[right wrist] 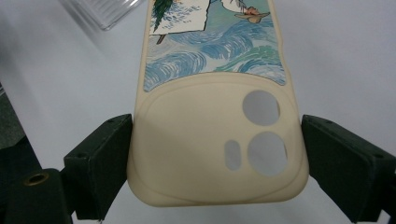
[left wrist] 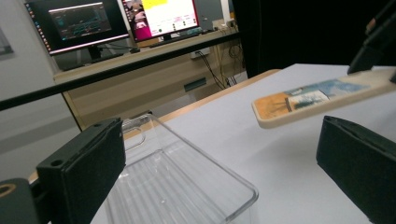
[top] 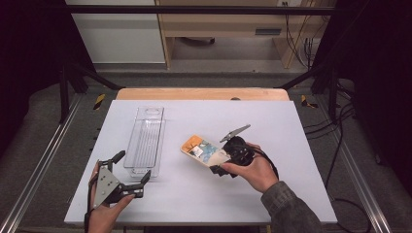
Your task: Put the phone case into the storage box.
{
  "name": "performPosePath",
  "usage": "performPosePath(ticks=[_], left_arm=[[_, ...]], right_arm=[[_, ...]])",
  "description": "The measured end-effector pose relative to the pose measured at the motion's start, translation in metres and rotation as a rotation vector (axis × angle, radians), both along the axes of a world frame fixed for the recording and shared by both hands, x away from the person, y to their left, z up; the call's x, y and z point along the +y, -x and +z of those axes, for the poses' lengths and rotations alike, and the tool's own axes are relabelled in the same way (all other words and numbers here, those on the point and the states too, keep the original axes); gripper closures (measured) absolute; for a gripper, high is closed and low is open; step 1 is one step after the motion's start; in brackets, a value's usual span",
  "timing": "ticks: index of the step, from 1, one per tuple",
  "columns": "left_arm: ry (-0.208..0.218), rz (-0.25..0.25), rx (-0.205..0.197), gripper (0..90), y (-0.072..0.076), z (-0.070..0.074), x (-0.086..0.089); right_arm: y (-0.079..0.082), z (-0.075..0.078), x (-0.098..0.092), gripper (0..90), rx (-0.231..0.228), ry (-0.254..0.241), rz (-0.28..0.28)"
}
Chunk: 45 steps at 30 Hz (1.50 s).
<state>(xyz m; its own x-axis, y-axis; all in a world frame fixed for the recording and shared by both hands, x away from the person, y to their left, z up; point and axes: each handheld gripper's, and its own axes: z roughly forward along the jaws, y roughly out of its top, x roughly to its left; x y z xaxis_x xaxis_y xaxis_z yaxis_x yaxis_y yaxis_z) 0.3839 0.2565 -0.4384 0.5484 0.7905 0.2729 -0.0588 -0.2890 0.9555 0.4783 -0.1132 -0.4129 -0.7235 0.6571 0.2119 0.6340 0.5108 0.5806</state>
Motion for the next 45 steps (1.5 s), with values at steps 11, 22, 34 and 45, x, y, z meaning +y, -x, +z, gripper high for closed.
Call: performPosePath(ticks=[11, 22, 34, 45], left_arm=[[-0.101, -0.07, -0.037, 2.7, -0.025, 0.016, -0.049], [-0.178, -0.107, -0.063, 3.6, -0.053, 0.012, -0.106], [-0.238, -0.082, -0.113, 5.7, -0.065, 0.006, -0.13], [-0.283, -0.096, -0.138, 10.2, -0.06, 0.003, -0.143]], right_arm=[[-0.019, 0.026, -0.021, 12.2, 0.029, 0.032, -0.039], [-0.028, 0.05, -0.035, 12.1, 0.04, 0.055, -0.058], [-0.037, 0.056, -0.031, 12.0, 0.071, 0.074, -0.058], [-0.036, 0.058, -0.015, 12.0, 0.09, 0.067, -0.026]])
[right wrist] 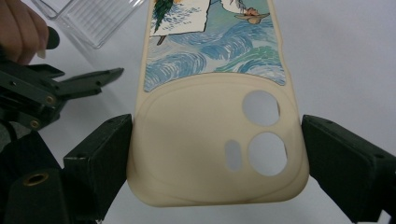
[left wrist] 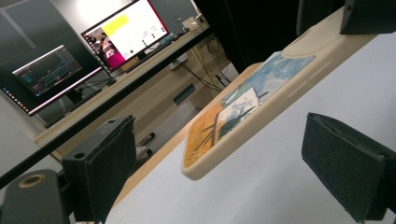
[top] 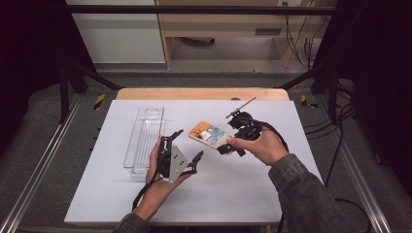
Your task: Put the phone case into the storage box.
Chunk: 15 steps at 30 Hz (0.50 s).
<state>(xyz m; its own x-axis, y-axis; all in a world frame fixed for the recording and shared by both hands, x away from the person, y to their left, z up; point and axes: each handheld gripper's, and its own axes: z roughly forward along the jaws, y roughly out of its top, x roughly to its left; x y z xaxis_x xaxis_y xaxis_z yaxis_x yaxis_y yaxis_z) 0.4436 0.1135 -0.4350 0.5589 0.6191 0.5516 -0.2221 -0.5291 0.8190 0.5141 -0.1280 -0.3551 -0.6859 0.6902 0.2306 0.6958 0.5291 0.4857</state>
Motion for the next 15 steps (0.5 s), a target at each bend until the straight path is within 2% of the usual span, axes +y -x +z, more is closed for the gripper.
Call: performPosePath(ticks=[10, 15], left_arm=[[-0.041, -0.01, -0.049, 13.0, 0.012, -0.004, -0.016], [-0.038, -0.018, -0.05, 16.8, 0.012, -0.002, -0.019]], right_arm=[[0.006, 0.004, 0.006, 11.9, -0.008, -0.017, 0.018], [0.009, 0.006, 0.009, 11.8, -0.012, -0.017, 0.02]])
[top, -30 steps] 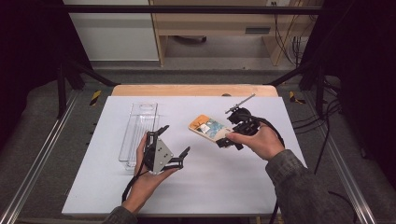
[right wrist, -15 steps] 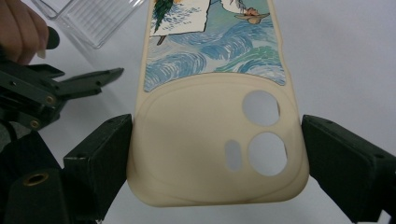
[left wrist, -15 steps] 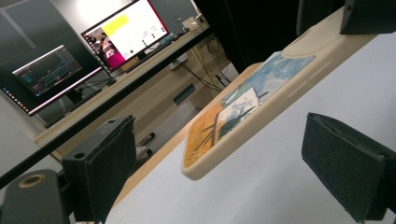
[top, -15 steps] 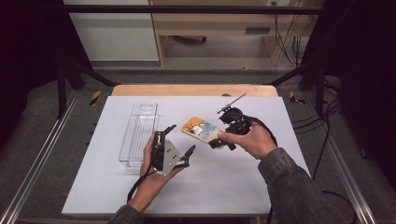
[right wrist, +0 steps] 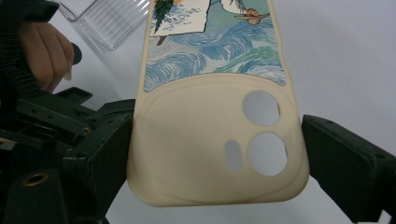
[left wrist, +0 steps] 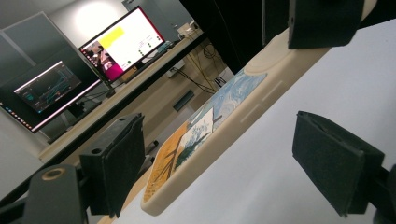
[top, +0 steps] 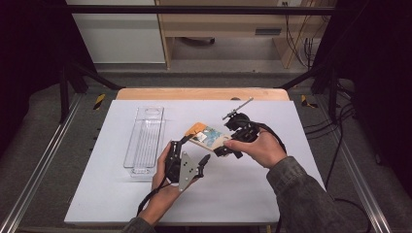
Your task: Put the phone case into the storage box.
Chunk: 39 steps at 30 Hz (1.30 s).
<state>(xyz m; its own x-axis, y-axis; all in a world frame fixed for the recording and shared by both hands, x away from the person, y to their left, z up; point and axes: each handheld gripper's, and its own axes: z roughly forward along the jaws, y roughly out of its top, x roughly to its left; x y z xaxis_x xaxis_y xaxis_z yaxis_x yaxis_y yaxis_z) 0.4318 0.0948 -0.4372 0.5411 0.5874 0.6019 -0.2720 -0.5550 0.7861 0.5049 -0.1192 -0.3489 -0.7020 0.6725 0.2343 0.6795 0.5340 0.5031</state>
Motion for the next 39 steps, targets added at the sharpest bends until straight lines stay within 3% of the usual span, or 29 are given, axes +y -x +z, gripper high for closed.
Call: performPosePath(ticks=[8, 21, 31, 39], left_arm=[[-0.021, -0.021, -0.034, 21.8, 0.001, 0.002, -0.002], [-0.119, -0.013, -0.094, 34.3, 0.007, -0.001, -0.013], [-0.119, 0.001, -0.113, 41.8, 0.007, 0.002, -0.012], [-0.148, 0.004, -0.138, 49.4, 0.007, 0.002, -0.013]], right_arm=[[0.002, -0.003, -0.002, 11.9, 0.017, -0.012, 0.006], [-0.001, -0.003, -0.003, 11.8, 0.031, -0.034, -0.001], [-0.004, -0.003, -0.003, 11.7, 0.045, -0.049, -0.014], [-0.005, -0.001, 0.0, 11.7, 0.049, -0.051, -0.011]])
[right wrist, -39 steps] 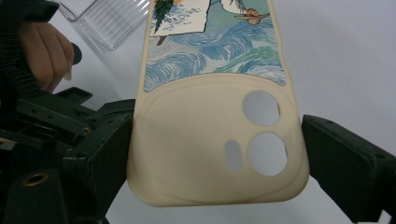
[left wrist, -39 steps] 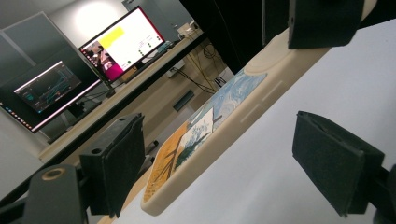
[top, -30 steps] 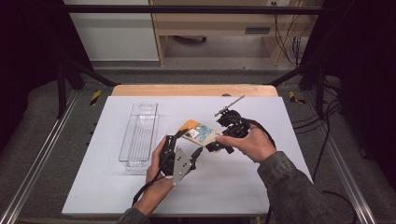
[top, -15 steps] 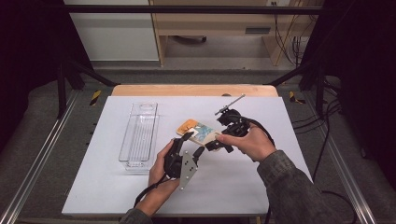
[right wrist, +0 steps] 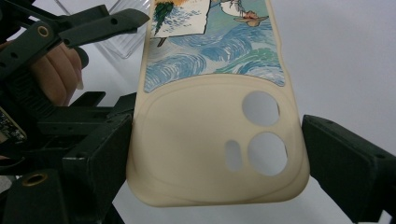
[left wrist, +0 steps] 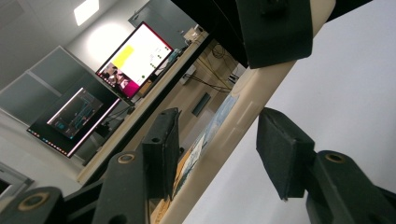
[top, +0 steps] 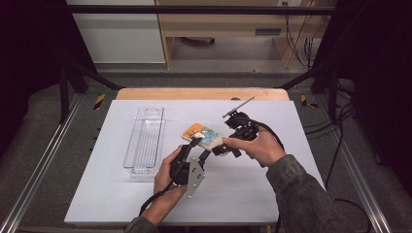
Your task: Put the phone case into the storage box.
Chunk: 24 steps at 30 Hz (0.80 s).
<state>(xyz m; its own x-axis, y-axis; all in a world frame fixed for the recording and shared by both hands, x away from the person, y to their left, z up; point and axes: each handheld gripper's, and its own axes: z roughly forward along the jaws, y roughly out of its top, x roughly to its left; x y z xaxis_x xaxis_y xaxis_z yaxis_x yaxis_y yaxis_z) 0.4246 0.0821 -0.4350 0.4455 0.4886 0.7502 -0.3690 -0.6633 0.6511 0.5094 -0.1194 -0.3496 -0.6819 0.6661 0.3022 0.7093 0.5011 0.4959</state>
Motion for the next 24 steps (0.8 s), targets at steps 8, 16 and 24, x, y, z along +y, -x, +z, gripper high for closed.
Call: performPosePath(ticks=[8, 16, 24], left_arm=[[-0.011, 0.003, -0.011, 56.2, -0.008, 0.005, 0.0], [-0.019, -0.014, -0.027, 62.6, -0.016, 0.012, 0.0], [-0.031, -0.014, -0.036, 67.7, -0.013, 0.015, -0.002]], right_arm=[[-0.007, 0.003, 0.002, 11.6, 0.002, -0.001, -0.011], [-0.013, 0.012, 0.001, 11.5, -0.015, -0.01, -0.011], [-0.012, 0.016, -0.001, 11.4, -0.027, -0.026, -0.006]])
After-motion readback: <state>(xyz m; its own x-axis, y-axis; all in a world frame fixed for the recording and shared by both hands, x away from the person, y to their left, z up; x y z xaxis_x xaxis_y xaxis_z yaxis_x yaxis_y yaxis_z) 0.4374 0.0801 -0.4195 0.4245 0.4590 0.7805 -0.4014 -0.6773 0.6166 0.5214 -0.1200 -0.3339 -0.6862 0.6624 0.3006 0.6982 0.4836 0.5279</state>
